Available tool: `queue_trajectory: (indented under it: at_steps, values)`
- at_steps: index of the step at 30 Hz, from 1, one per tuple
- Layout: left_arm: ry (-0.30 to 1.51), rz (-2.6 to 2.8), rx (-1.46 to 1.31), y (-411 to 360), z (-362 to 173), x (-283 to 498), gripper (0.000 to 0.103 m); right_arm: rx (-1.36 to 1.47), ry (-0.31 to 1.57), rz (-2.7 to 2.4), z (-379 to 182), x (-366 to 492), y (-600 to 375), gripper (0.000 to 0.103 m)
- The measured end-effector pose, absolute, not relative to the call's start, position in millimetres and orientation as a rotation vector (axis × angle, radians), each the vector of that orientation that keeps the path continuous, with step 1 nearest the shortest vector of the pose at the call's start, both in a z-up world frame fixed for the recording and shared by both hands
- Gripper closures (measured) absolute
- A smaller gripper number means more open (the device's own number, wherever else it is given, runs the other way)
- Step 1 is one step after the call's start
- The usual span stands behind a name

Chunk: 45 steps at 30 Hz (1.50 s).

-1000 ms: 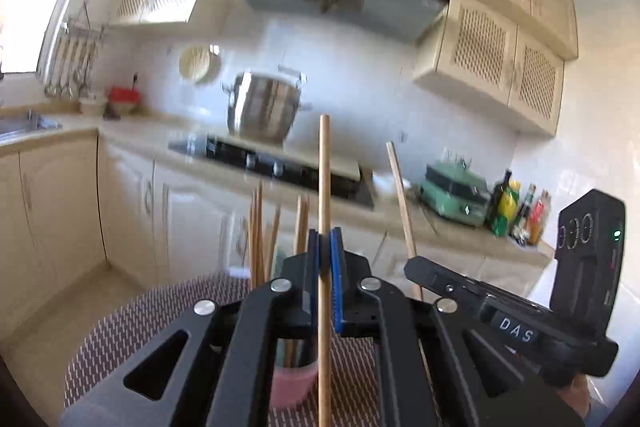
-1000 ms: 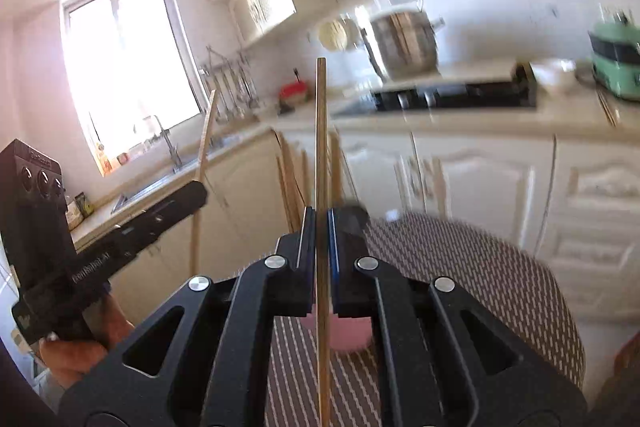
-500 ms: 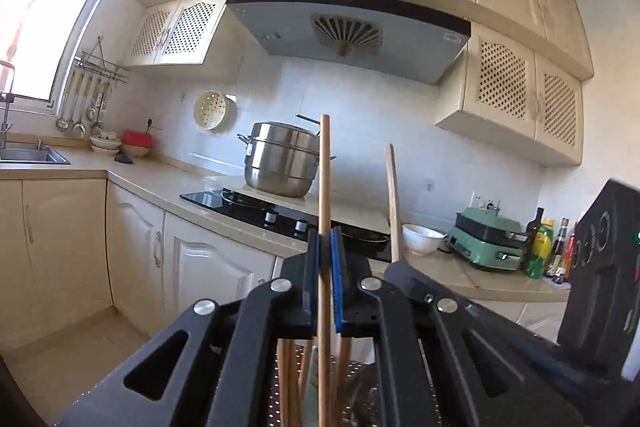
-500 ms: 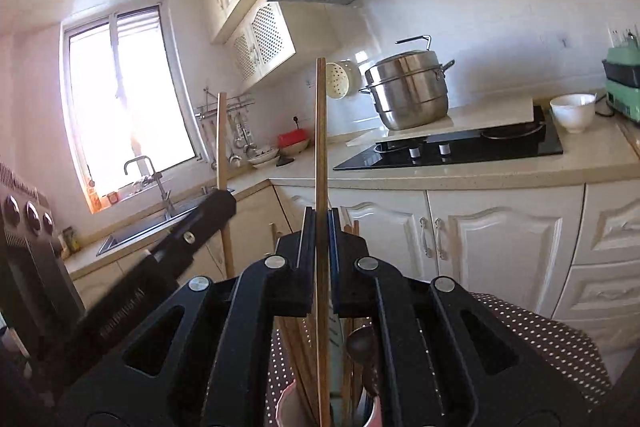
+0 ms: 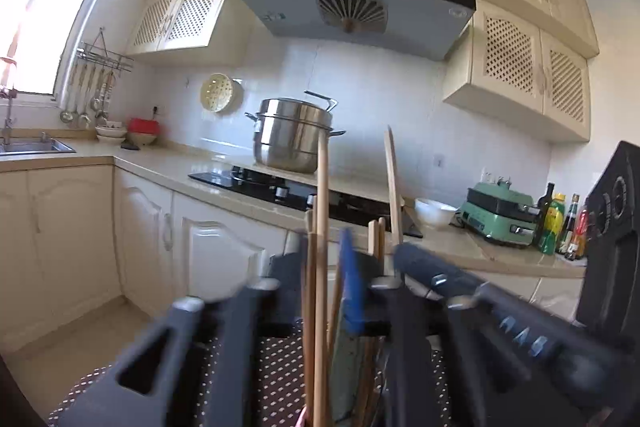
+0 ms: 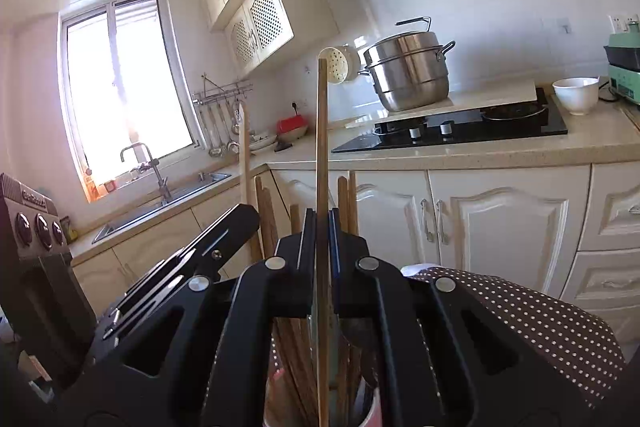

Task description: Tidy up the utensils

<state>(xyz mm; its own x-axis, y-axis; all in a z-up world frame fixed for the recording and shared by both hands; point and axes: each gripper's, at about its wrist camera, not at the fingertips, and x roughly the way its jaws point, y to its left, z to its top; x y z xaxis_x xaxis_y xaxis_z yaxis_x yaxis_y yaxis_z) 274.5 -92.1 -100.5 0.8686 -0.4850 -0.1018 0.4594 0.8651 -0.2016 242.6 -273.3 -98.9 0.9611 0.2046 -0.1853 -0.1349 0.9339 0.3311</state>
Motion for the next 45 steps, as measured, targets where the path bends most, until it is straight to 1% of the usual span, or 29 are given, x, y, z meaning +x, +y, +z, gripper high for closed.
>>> queue_trajectory:
  at_steps: [1,2,3,4,5,9,16,28,36,45]
  values:
    - [0.146,-0.481,-0.187,-86.9,-99.6,272.0,0.04,0.335,0.215,0.166,-96.8,237.9,-277.6,0.084]
    - [0.138,-0.47,-0.214,-79.7,-97.9,269.2,0.025,0.356,0.205,0.146,-93.8,231.3,-284.5,0.071]
    - [0.121,-0.476,-0.262,-67.8,-94.7,265.3,0.018,0.379,0.189,0.116,-91.5,224.6,-291.9,0.035]
    - [0.12,-0.473,-0.274,-61.9,-92.1,263.0,0.008,0.407,0.158,0.114,-89.3,217.0,-300.0,0.009]
    - [0.121,-0.461,-0.271,-58.5,-88.8,260.3,0.006,0.416,0.139,0.115,-86.7,210.9,-304.8,0.005]
    - [0.144,-0.432,-0.191,-58.2,-75.1,245.6,0.004,0.396,0.167,0.089,-78.3,199.5,-308.3,0.005]
    - [0.228,-0.307,-0.078,-61.1,-60.0,211.0,0.004,0.343,0.289,0.03,-73.1,177.7,-297.3,0.005]
    - [0.37,-0.202,-0.005,-42.7,-51.3,149.2,0.004,0.246,0.41,-0.024,-63.6,115.6,-280.4,0.005]
    - [0.39,-0.144,0.003,-25.8,-31.8,95.1,0.004,0.171,0.419,-0.065,-48.6,68.1,-262.6,0.005]
    - [0.332,-0.08,0.048,-16.6,-9.4,34.4,0.004,0.095,0.366,-0.098,-28.6,24.0,-238.7,0.005]
